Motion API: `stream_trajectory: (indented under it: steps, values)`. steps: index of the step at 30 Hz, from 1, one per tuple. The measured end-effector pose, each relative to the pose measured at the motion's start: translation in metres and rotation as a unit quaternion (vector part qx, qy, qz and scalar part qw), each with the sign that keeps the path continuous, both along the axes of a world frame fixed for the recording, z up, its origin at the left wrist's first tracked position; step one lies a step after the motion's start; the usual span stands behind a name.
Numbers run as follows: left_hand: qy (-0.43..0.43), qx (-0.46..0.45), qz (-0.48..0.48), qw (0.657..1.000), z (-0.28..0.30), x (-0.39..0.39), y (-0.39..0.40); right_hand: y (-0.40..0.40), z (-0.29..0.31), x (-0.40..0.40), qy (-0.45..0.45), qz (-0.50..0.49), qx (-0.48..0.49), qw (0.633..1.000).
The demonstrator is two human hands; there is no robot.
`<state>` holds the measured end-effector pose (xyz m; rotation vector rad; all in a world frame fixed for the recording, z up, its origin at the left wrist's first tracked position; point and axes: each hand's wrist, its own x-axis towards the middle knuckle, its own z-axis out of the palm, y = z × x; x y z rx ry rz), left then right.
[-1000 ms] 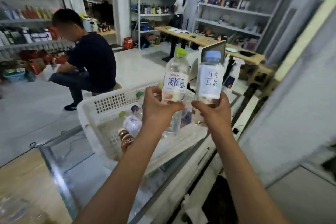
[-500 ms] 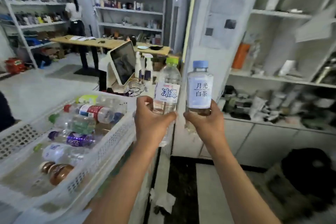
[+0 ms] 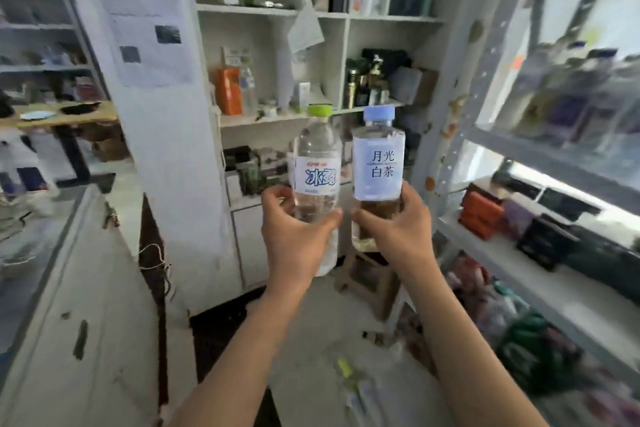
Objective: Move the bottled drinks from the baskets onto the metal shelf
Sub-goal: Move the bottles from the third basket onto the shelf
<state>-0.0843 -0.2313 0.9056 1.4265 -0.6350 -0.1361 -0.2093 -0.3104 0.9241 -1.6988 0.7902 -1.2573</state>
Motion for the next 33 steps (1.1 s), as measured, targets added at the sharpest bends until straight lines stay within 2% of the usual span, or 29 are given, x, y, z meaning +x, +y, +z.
stream_trajectory:
  steps: [5, 11, 18, 27, 33]
  values:
    - [-0.013, -0.009, -0.095, 0.995, 0.004, -0.111, -0.077, -0.061, 0.004, -0.119, 0.008, -0.061, -0.014, 0.998]
    - [-0.065, 0.001, -0.179, 0.982, 0.017, -0.186, -0.139, -0.117, 0.007, -0.212, -0.001, -0.116, -0.004, 0.993]
    - [-0.022, -0.006, -0.262, 0.965, 0.032, -0.220, -0.220, -0.169, 0.018, -0.256, -0.008, -0.187, -0.009, 0.982]
    - [-0.007, -0.017, -0.407, 0.913, 0.051, -0.247, -0.335, -0.246, 0.035, -0.271, 0.012, -0.298, -0.027, 0.954]
    - [0.005, -0.016, -0.451, 0.892, 0.058, -0.279, -0.388, -0.286, 0.039, -0.313, 0.070, -0.363, -0.043, 0.928]
